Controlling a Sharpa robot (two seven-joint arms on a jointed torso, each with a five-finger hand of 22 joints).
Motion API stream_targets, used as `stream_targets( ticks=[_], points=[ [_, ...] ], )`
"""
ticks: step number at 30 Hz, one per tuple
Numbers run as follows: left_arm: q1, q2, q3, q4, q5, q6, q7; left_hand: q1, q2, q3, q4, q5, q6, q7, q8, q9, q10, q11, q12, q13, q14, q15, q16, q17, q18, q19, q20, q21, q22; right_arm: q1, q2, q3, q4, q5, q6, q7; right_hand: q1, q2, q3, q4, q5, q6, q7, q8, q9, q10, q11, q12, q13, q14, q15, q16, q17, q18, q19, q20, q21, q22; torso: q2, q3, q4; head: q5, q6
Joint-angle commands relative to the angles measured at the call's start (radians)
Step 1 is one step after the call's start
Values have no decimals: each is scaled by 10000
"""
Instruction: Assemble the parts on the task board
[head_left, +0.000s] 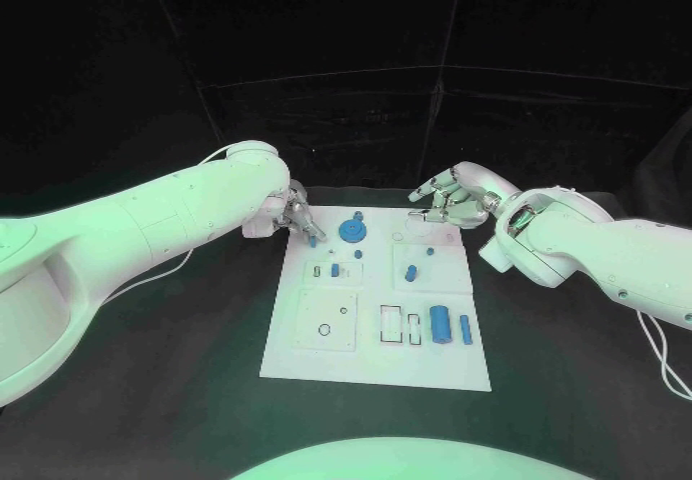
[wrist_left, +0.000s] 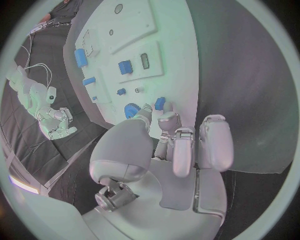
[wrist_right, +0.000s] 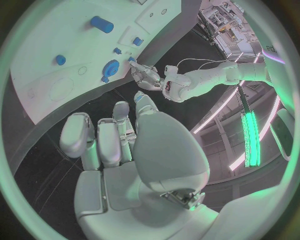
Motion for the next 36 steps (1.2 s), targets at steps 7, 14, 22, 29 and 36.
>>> stream_targets(
  ticks=[7, 14, 22, 29, 36],
  points=[
    [14, 33, 1, -32, 29, 167, 130, 534, 302, 193, -374, 7, 115, -20, -81, -75, -6, -46, 11, -14, 1073, 17, 32, 2634, -19, 23, 28, 9, 7, 17, 17, 6, 4, 16, 46, 104, 56, 70, -12, -67, -31, -82, -3, 30, -7, -57, -15, -40, -13, 190, -81, -64, -9, 163, -95, -8, -70, -10, -1, -1, -1, -5, -17],
    [14, 54, 1, -78, 67, 44, 237, 1308, 761, 783, -934, 6, 83, -102, -145, -146, -16, -131, -17, -23, 1073, -37, 32, 2634, -20, 27, -14, 10, 27, 17, 15, 6, 7, 16, 44, 105, 71, 73, -8, -75, -37, -82, -3, 32, -7, -59, -16, -45, -19, 190, -82, -69, -12, 163, -95, -9, -72, -11, -4, -1, 0, -4, -41],
    [12, -35, 0, 22, 266, -259, 481, 2231, 952, 1907, -1922, 12, 10, -117, -199, -204, -6, -160, -93, -39, 1073, -78, 32, 2634, -28, 33, -73, 12, 52, 17, -1, 6, 12, 16, 46, 103, 71, 73, -8, -75, -37, -82, -3, 32, -7, -59, -16, -45, -19, 190, -82, -69, -12, 163, -95, -9, -72, -11, -16, 2, 16, 0, -38],
    [16, -473, -1, 586, 730, -908, 590, 1681, 594, 3118, -2364, -5, 57, -69, -81, -187, 150, -136, -122, -60, 1073, -32, 32, 2634, -39, 65, -32, 43, 124, 18, -32, 6, 13, 16, 48, 93, 80, 77, -7, -78, -42, -83, -3, 35, -7, -52, -15, -36, -12, 190, -82, -75, -15, 164, -98, -10, -79, -21, -30, 11, 32, -2, -17],
    [31, -1409, -4, 2004, 1197, -2069, 634, 904, 161, 4532, -2647, 7, 80, -107, 162, -110, 298, -140, -92, -48, 1073, -52, 32, 2634, -45, 99, -41, 67, 188, 19, -65, 6, -11, 16, 62, 80, 80, 78, -8, -78, -44, -82, -3, 36, -7, -53, -15, -38, -15, 189, -82, -82, -25, 166, -101, -10, -83, -27, -81, 23, 103, -65, -13]
  ],
)
